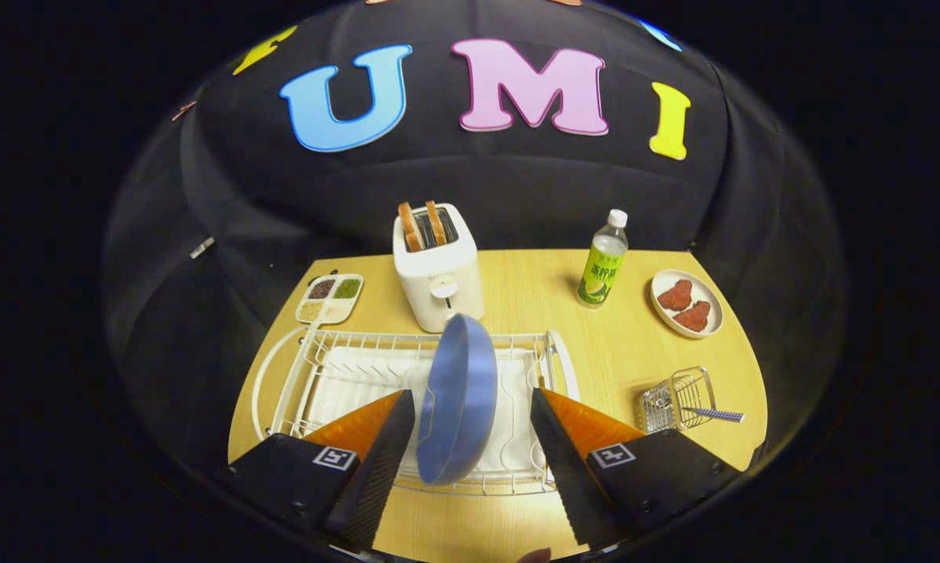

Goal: Take the plate from the dish rack, then take the spoon from the basket and place it into the plate.

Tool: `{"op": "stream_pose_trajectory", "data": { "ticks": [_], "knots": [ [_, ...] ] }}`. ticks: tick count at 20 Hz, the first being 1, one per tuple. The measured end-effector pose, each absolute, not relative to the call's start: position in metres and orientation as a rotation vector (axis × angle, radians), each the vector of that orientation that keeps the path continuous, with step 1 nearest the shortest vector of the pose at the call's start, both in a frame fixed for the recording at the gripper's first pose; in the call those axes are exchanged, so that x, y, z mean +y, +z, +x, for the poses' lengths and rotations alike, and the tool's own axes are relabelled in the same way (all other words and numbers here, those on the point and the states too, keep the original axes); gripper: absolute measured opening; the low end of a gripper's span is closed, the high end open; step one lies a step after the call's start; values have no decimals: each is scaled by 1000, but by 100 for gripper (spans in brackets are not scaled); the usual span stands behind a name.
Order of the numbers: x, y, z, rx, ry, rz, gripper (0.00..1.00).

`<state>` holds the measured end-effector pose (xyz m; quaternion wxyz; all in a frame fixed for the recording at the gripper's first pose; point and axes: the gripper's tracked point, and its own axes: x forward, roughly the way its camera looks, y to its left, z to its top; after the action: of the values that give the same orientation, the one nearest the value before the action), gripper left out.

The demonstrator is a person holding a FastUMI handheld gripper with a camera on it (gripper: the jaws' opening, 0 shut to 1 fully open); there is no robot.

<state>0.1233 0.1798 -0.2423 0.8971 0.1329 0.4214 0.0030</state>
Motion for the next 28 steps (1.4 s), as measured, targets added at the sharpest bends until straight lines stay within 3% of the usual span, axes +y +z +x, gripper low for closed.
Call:
{"op": "stream_pose_trajectory", "data": {
  "ticks": [3, 5, 7, 9, 19, 28],
  "knots": [
    [187, -274, 129, 934, -37, 283, 80],
    [191, -293, 137, 961, -64, 288, 66],
    [188, -302, 138, 982, -104, 261, 42],
    [184, -301, 137, 989, -152, 237, 33],
    [175, -265, 157, 925, -169, 90, 27],
    [142, -221, 129, 865, -113, 279, 27]
  ]
}}
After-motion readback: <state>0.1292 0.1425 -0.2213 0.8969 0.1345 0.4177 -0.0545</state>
